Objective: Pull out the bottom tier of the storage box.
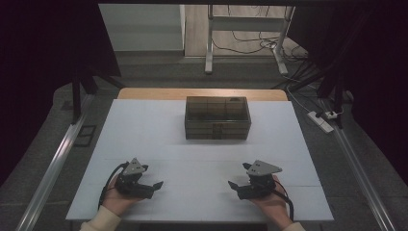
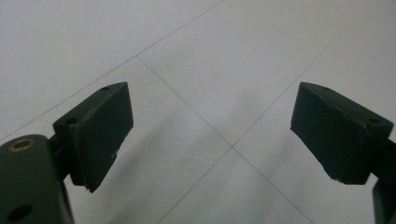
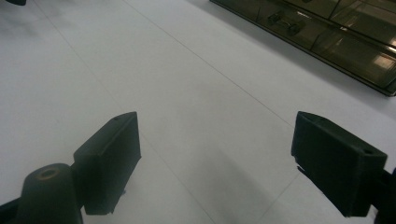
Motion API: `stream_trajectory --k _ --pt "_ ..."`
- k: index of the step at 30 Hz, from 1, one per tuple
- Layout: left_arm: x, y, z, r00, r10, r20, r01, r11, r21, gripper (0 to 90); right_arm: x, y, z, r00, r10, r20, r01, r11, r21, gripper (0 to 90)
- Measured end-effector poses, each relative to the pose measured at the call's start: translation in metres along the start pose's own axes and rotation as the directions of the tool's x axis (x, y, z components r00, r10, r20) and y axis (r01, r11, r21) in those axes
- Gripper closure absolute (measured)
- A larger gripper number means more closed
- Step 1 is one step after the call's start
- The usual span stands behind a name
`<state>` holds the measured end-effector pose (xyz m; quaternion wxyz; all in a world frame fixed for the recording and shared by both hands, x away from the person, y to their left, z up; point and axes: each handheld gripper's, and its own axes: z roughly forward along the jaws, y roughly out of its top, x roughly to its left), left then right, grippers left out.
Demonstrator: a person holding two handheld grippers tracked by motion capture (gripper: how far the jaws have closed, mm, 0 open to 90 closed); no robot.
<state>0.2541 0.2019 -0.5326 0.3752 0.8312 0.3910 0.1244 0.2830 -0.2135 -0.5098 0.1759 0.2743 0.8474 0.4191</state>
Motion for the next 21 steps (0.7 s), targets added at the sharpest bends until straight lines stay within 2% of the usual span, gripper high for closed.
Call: stream_trajectory --k 14,17,21 --pt "0.0001 -0.0003 0.0012 1.0000 0.000 0.003 0.000 1.0000 0.008 12.8 0.0035 0.0046 0.0048 0.9982 -0.055 0.023 0.055 0.998 0.010 15.9" --pt "0.0002 -0.0004 0.0018 1.0000 0.001 0.004 -0.001 0.9999 0.011 12.8 0.0058 0.0065 0.0072 0.9933 -0.103 0.052 0.102 0.994 0.025 16.0" --pt "0.0004 -0.0007 0.0021 1.0000 0.002 0.006 -0.002 0.9999 0.012 12.8 0.0069 0.0074 0.0087 0.9909 -0.122 0.056 0.121 0.992 0.028 17.7"
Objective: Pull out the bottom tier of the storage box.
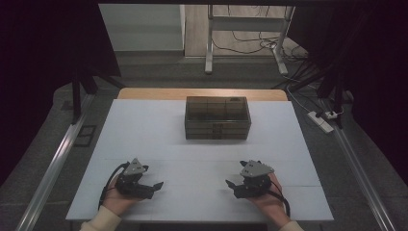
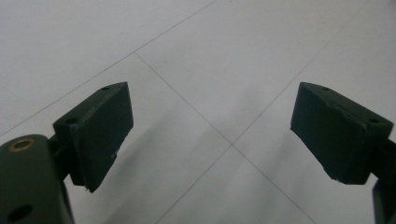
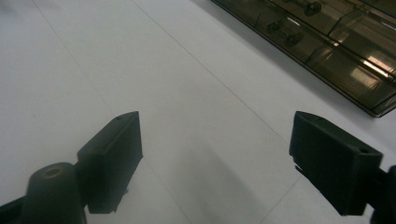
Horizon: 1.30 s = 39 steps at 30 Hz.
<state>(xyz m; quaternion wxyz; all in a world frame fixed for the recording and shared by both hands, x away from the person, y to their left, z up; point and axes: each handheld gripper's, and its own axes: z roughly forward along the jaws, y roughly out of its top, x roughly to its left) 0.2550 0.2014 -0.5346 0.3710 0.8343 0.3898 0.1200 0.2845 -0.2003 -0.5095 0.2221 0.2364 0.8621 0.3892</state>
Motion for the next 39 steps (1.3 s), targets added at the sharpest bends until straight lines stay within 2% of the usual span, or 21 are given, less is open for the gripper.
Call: stream_trajectory --k 3,4,6,19,25,39 --pt "0.000 0.000 0.000 1.0000 0.002 0.003 -0.002 1.0000 0.005 12.7 0.002 0.002 0.001 0.9993 -0.033 0.021 0.032 0.999 0.007 17.7" --pt "0.000 0.000 0.000 1.0000 0.002 0.003 -0.002 1.0000 0.007 12.8 0.004 0.003 0.002 0.9978 -0.059 0.032 0.058 0.998 0.013 17.7" --pt "0.000 0.000 0.001 1.0000 0.002 0.004 -0.002 1.0000 0.009 12.7 0.005 0.004 0.003 0.9966 -0.073 0.040 0.072 0.997 0.017 17.7" --pt "0.001 -0.001 0.001 1.0000 0.000 0.005 0.000 0.9999 0.014 12.7 0.005 0.006 0.010 0.9909 -0.116 0.069 0.114 0.993 0.023 19.1" --pt "0.001 -0.002 0.001 1.0000 0.002 0.005 -0.002 0.9999 0.015 12.6 0.005 0.008 0.011 0.9816 -0.160 0.105 0.160 0.987 0.005 20.4" --pt "0.002 -0.002 0.001 1.0000 0.007 0.006 -0.007 0.9996 0.026 12.6 0.008 0.012 0.017 0.9600 -0.238 0.148 0.235 0.971 0.037 20.8"
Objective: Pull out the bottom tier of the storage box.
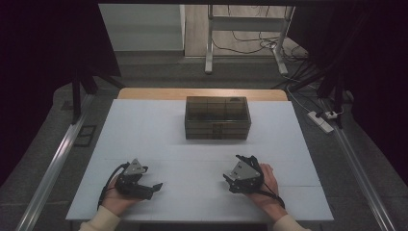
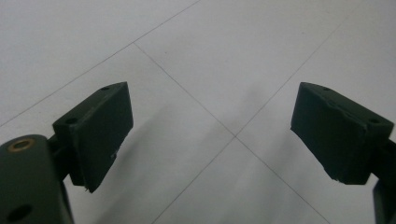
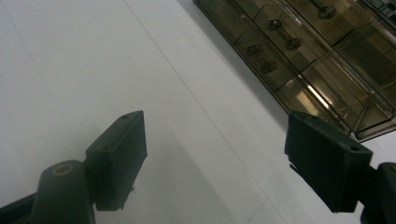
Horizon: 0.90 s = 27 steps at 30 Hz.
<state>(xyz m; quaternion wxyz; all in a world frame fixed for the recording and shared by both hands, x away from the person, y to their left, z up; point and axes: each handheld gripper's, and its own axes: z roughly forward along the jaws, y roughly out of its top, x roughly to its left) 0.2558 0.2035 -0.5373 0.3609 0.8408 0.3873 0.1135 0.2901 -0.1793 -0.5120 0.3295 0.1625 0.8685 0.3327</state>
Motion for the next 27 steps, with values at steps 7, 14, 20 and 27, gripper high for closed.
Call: stream_trajectory --k 7,14,20,27 --pt "-0.0003 -0.0002 0.0004 1.0000 -0.001 0.001 0.001 1.0000 0.000 12.6 -0.0004 0.0012 0.0022 0.9997 -0.023 0.010 0.023 1.000 0.005 21.1" --pt "-0.0003 -0.0005 0.0010 1.0000 -0.001 0.003 0.001 1.0000 0.002 12.6 0.0008 0.0032 0.0051 0.9985 -0.047 0.028 0.046 0.999 0.008 21.4" --pt "0.0001 -0.0006 0.0006 1.0000 0.003 0.003 -0.003 1.0000 0.006 12.6 0.0007 0.0046 0.0072 0.9972 -0.063 0.040 0.063 0.998 0.009 21.9" --pt "0.0003 -0.0007 0.0009 1.0000 0.004 0.004 -0.004 1.0000 0.008 12.6 -0.0002 0.0058 0.0086 0.9964 -0.072 0.045 0.071 0.997 0.016 22.4"
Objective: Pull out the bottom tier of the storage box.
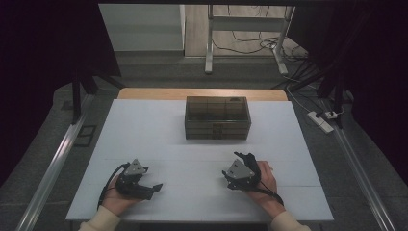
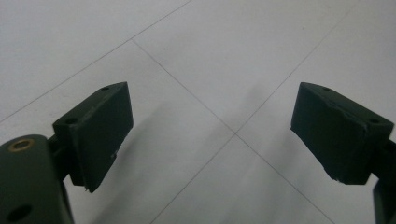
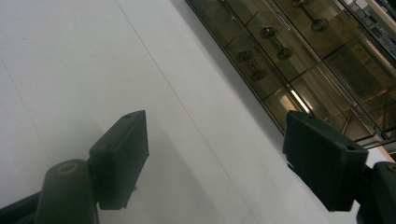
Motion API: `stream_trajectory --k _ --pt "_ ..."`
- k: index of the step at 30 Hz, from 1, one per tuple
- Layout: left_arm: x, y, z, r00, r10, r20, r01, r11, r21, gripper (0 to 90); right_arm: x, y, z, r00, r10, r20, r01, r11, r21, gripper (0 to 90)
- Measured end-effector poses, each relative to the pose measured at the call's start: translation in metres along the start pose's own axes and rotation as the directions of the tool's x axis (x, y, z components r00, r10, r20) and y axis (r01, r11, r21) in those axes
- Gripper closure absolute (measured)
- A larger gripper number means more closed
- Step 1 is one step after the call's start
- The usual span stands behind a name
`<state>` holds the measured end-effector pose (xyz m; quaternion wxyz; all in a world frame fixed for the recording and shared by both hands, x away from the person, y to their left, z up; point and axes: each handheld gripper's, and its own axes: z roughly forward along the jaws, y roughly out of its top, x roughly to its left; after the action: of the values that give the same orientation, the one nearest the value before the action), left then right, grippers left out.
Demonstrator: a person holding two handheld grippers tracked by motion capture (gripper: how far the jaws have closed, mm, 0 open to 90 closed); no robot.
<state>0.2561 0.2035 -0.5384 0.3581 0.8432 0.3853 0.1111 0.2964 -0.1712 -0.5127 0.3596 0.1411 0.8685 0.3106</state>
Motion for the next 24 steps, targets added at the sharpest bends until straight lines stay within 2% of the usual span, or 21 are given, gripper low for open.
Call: stream_trajectory --k 4,24 --pt "0.000 0.000 0.000 1.0000 -0.001 0.000 0.001 1.0000 0.000 12.6 0.000 0.001 0.002 0.9998 -0.014 0.015 0.014 1.000 0.001 22.5" --pt "0.001 -0.001 0.000 1.0000 0.003 0.003 -0.003 1.0000 0.004 12.6 -0.002 0.007 0.011 0.9984 -0.045 0.034 0.044 0.999 0.011 23.1"
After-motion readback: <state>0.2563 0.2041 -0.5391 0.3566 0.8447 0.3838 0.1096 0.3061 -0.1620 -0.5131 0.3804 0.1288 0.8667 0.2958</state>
